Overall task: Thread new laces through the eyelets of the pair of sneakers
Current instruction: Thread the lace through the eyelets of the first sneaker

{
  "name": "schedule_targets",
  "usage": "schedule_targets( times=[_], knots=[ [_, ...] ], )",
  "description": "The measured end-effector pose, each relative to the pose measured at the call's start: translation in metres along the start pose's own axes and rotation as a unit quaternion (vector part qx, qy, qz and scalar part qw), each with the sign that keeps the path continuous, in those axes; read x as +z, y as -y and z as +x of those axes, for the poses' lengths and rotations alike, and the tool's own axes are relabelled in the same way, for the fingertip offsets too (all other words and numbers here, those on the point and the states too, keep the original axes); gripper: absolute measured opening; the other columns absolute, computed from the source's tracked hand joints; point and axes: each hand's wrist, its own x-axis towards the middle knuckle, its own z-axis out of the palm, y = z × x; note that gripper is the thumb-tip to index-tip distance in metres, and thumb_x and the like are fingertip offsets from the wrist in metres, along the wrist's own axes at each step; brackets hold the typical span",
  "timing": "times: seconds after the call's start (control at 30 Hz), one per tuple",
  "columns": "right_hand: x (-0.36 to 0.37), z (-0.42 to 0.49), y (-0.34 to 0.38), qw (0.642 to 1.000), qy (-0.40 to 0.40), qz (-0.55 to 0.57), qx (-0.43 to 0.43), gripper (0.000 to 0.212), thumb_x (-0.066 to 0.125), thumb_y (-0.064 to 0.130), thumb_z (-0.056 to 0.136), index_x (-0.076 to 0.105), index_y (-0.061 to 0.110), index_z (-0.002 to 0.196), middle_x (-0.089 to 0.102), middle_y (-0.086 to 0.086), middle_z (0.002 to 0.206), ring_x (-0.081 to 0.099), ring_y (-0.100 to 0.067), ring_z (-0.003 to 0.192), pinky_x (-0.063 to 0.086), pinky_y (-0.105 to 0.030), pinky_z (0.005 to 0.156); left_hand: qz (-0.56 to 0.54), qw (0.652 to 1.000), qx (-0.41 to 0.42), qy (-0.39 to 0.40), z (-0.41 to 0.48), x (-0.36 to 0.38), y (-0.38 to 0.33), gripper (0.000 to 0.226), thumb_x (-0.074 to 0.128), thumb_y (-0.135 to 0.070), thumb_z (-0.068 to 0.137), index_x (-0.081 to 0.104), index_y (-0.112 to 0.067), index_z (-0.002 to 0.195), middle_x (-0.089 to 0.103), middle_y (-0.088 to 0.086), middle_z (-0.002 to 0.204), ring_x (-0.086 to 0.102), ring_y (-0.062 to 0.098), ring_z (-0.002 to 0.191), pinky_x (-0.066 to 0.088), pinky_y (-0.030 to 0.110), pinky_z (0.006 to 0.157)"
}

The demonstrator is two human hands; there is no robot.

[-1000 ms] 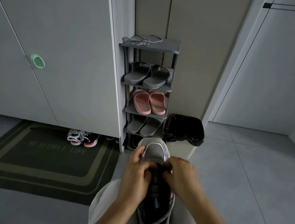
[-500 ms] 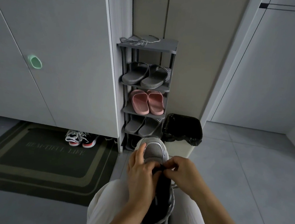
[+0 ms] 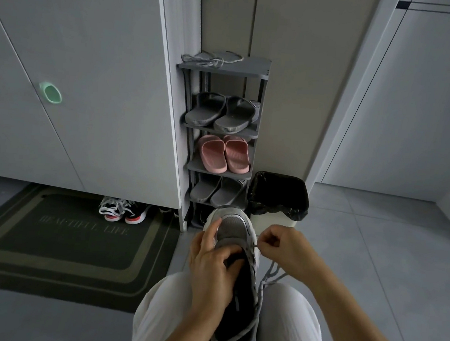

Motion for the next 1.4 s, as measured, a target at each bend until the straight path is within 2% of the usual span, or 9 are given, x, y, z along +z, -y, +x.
schedule_targets(
  times=[0.17, 0.37, 0.5, 0.67, 0.93, 1.07, 1.2, 1.3, 1.4],
  knots=[
    [0.005, 0.001, -0.001, 0.999, 0.032, -0.023, -0.033, 0.011, 0.06, 0.012, 0.081, 0.057, 0.02, 0.073, 0.055, 0.011, 0.065, 0.048, -0.002, 0.058, 0.039, -0.007, 0.055, -0.015, 1.0, -0.022, -0.013, -0.006, 0.004, -0.001, 0.026, 0.081, -0.012, 0.061, 0.075, -0.026, 0.082, 0.045, -0.007, 0.137, 0.035, 0.016, 0.115, 0.034, 0.024, 0.09],
    [-0.001, 0.013, 0.004, 0.985, 0.082, -0.106, -0.11, 0.009, 0.055, 0.013, 0.083, 0.056, 0.019, 0.077, 0.049, 0.015, 0.068, 0.045, -0.001, 0.059, 0.037, -0.009, 0.056, -0.059, 0.998, -0.028, 0.009, -0.005, 0.001, -0.004, 0.019, 0.073, -0.013, 0.074, 0.074, -0.024, 0.089, 0.025, -0.026, 0.134, 0.017, -0.006, 0.108, 0.021, 0.001, 0.084],
    [0.0, 0.024, -0.007, 0.986, 0.14, -0.042, -0.078, 0.008, 0.057, 0.013, 0.085, 0.061, 0.019, 0.08, 0.056, 0.01, 0.072, 0.048, 0.0, 0.062, 0.038, -0.009, 0.061, -0.05, 0.998, -0.037, 0.008, 0.004, 0.001, -0.005, 0.014, 0.072, -0.01, 0.074, 0.074, -0.022, 0.081, 0.03, -0.026, 0.127, 0.024, 0.001, 0.105, 0.029, 0.012, 0.087],
    [0.007, 0.024, -0.013, 0.981, 0.163, 0.109, -0.001, 0.014, 0.058, 0.008, 0.086, 0.062, 0.018, 0.077, 0.055, 0.006, 0.067, 0.044, 0.003, 0.052, 0.038, -0.011, 0.054, 0.036, 0.999, 0.017, 0.015, 0.017, 0.006, 0.001, 0.018, 0.082, -0.009, 0.059, 0.071, -0.02, 0.069, 0.058, -0.005, 0.12, 0.035, 0.009, 0.106, 0.038, 0.021, 0.087],
    [0.011, 0.015, -0.012, 0.986, 0.125, 0.107, -0.041, 0.014, 0.068, 0.011, 0.08, 0.06, 0.022, 0.083, 0.06, 0.008, 0.078, 0.054, 0.006, 0.063, 0.045, -0.01, 0.066, 0.056, 0.995, 0.086, 0.002, 0.018, -0.006, 0.012, 0.022, 0.082, -0.006, 0.057, 0.069, -0.02, 0.067, 0.059, -0.003, 0.112, 0.037, 0.013, 0.102, 0.03, 0.014, 0.092],
    [0.014, 0.009, -0.009, 0.992, 0.076, 0.046, -0.09, 0.01, 0.067, 0.013, 0.081, 0.061, 0.021, 0.081, 0.058, 0.012, 0.074, 0.047, 0.005, 0.051, 0.037, -0.008, 0.053, 0.068, 0.992, 0.102, 0.003, 0.014, -0.014, 0.013, 0.023, 0.083, -0.006, 0.056, 0.067, -0.019, 0.067, 0.058, -0.002, 0.111, 0.038, 0.014, 0.103, 0.042, 0.022, 0.083],
    [0.022, 0.001, -0.007, 0.981, 0.006, -0.039, -0.188, 0.005, 0.064, 0.009, 0.08, 0.066, 0.013, 0.083, 0.054, 0.008, 0.077, 0.049, 0.004, 0.068, 0.039, -0.01, 0.062, 0.091, 0.989, 0.117, 0.015, 0.01, -0.018, 0.012, 0.026, 0.084, -0.009, 0.052, 0.067, -0.02, 0.068, 0.055, -0.004, 0.113, 0.04, 0.015, 0.103, 0.048, 0.028, 0.083],
    [0.025, -0.004, -0.002, 0.96, -0.051, -0.135, -0.241, 0.011, 0.056, 0.021, 0.078, 0.065, 0.017, 0.083, 0.057, 0.002, 0.081, 0.052, -0.004, 0.072, 0.042, -0.018, 0.061, 0.089, 0.987, 0.131, 0.022, 0.01, -0.019, 0.009, 0.021, 0.081, -0.012, 0.056, 0.068, -0.021, 0.069, 0.045, -0.01, 0.115, 0.04, 0.014, 0.103, 0.044, 0.024, 0.088],
    [0.03, -0.015, 0.006, 0.973, -0.067, -0.12, -0.186, 0.013, 0.056, 0.019, 0.086, 0.061, 0.014, 0.097, 0.058, -0.002, 0.095, 0.056, -0.013, 0.075, 0.043, -0.02, 0.066, 0.068, 0.989, 0.128, 0.024, 0.01, -0.019, 0.01, 0.015, 0.077, -0.011, 0.061, 0.069, -0.018, 0.072, 0.04, -0.012, 0.117, 0.038, 0.013, 0.104, 0.038, 0.019, 0.089]
  ],
)
